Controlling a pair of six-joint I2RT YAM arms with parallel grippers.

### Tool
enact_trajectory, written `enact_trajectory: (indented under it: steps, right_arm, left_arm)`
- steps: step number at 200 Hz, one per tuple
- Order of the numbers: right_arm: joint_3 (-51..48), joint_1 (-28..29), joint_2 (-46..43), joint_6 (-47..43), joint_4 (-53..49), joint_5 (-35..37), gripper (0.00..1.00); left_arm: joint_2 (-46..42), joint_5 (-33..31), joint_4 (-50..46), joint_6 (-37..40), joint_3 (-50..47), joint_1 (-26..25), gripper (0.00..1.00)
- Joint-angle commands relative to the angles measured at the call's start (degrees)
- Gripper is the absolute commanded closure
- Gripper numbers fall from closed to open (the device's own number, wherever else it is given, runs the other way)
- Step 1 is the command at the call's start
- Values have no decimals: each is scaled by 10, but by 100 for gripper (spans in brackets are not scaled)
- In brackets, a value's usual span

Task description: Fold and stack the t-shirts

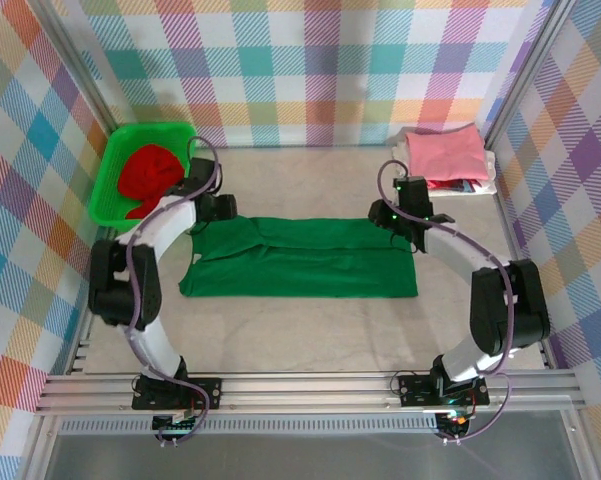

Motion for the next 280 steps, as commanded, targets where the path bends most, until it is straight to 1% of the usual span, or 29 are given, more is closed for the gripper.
enact_trajectory:
  steps: [1,20,46,62,98,113,122,138,159,180,186,194,198,207,210,233,235,239,242,252,260,265,280]
  right_arm:
    - [14,4,15,-14,5,-3,67]
    - [16,5,18,-17,0,2,66]
    - [19,5,20,-21,-4,10,66]
    - [20,5,21,-22,-4,14,66]
    - [23,5,28,-22,-6,18,65]
    - [25,5,31,-22,-7,20,65]
    - [27,5,33,-23,-10,20,65]
    - [30,5,34,-24,-12,23,64]
    - [33,5,35,-26,-14,26,63]
    - [35,5,35,-27,-15,26,63]
    - [35,5,35,-27,-15,26,63]
    - [35,5,35,-27,-14,28,63]
    - [36,5,36,-27,-14,29,63]
    - [36,5,37,-28,-15,30,62]
    - [36,5,36,-28,-15,30,62]
    - [38,5,36,-28,-15,32,62]
    - [38,5,35,-28,-15,32,62]
    - [38,5,35,-30,-16,32,62]
    - [38,5,34,-30,-16,32,62]
    - [39,5,36,-29,-16,31,62]
    - [39,5,36,-29,-16,31,61]
    - [40,5,36,-29,-17,31,61]
    - [40,5,36,-30,-18,31,61]
  left_arm:
    - [50,4,-57,30,44,-19,39]
    - [85,27,-50,40,57,-30,39]
    - [119,29,-58,34,69,-39,40]
    - [123,31,-49,31,57,-41,42]
    - [107,25,-43,30,35,-45,65]
    - [93,17,-47,28,33,-49,79]
    - [84,12,-51,27,32,-50,79]
    - [68,10,-54,23,30,-54,76]
    - [53,8,-61,19,33,-58,82]
    - [41,-3,-66,18,33,-60,83]
    - [38,-4,-65,18,32,-60,85]
    - [37,-6,-67,18,33,-60,93]
    - [38,-7,-68,19,33,-60,96]
    - [40,-7,-72,20,35,-60,98]
    - [42,-8,-73,20,36,-61,100]
    - [43,-2,-71,21,27,-60,100]
    - [43,-2,-70,21,27,-60,96]
    - [45,-3,-70,22,26,-60,86]
    - [46,-6,-70,23,26,-60,81]
    - [54,-5,-72,29,28,-60,78]
    - [62,-1,-76,31,32,-59,67]
    - [68,2,-79,32,36,-59,65]
    - [84,14,-82,32,43,-59,63]
